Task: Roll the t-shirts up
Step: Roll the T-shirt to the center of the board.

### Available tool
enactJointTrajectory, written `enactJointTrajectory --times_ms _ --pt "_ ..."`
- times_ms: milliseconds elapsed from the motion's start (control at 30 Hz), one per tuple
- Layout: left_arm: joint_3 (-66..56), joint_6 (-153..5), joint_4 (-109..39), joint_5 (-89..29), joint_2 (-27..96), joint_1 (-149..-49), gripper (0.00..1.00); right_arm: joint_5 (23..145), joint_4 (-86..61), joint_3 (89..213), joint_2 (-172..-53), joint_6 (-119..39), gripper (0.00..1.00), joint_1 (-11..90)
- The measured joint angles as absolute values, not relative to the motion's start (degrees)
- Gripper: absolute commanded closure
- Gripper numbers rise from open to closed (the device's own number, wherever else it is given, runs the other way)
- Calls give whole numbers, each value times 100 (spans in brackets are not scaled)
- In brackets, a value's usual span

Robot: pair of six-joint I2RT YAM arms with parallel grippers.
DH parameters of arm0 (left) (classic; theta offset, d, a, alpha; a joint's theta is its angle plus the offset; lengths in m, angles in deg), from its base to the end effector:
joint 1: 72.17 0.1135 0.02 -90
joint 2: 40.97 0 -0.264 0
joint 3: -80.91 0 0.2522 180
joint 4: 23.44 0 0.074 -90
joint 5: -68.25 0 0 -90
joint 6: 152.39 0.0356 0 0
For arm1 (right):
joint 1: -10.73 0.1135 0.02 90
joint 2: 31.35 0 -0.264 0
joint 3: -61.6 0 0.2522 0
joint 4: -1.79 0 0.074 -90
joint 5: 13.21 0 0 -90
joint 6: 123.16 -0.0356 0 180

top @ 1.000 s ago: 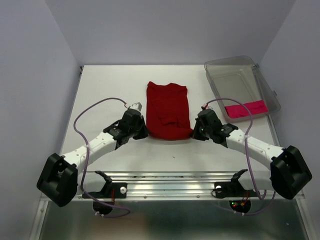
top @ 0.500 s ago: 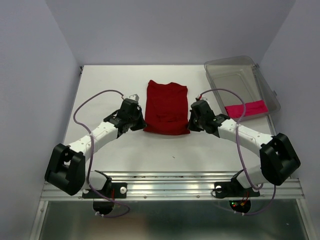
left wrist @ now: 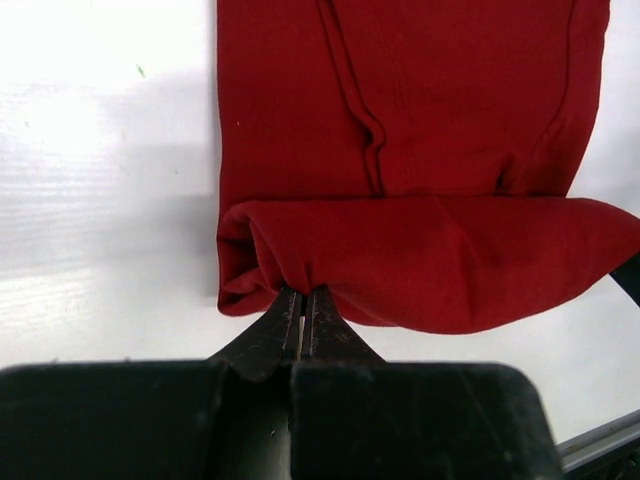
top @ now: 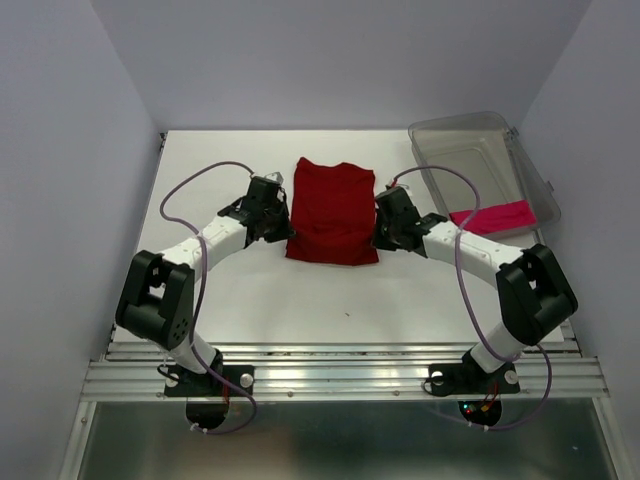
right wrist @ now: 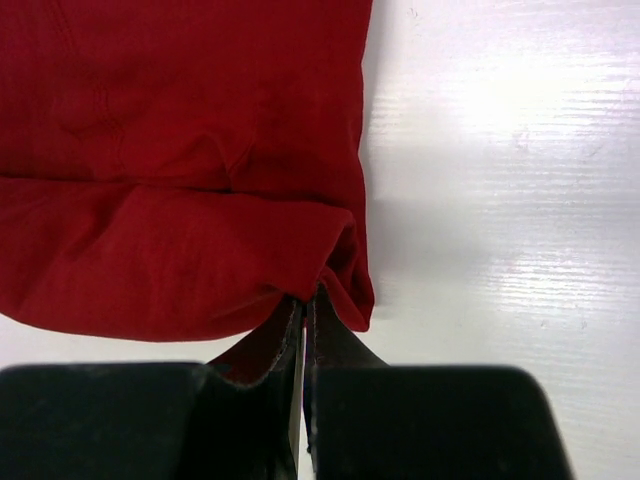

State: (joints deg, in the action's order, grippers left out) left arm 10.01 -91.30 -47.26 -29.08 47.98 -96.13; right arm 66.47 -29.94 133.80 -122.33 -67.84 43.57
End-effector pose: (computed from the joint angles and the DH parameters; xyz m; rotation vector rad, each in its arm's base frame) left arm 0.3055 -0.1407 0.2264 -0.0347 2.3743 -0.6080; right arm 0.2829 0.1750 0.2121 0.1190 2.4540 0.3055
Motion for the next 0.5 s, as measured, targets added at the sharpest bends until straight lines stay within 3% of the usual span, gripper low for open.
enactJointTrajectory --times_ms 500 --pt "122 -8898 -4663 -3162 6068 -9331 100 6725 -2990 14042 -13081 -6592 99 3926"
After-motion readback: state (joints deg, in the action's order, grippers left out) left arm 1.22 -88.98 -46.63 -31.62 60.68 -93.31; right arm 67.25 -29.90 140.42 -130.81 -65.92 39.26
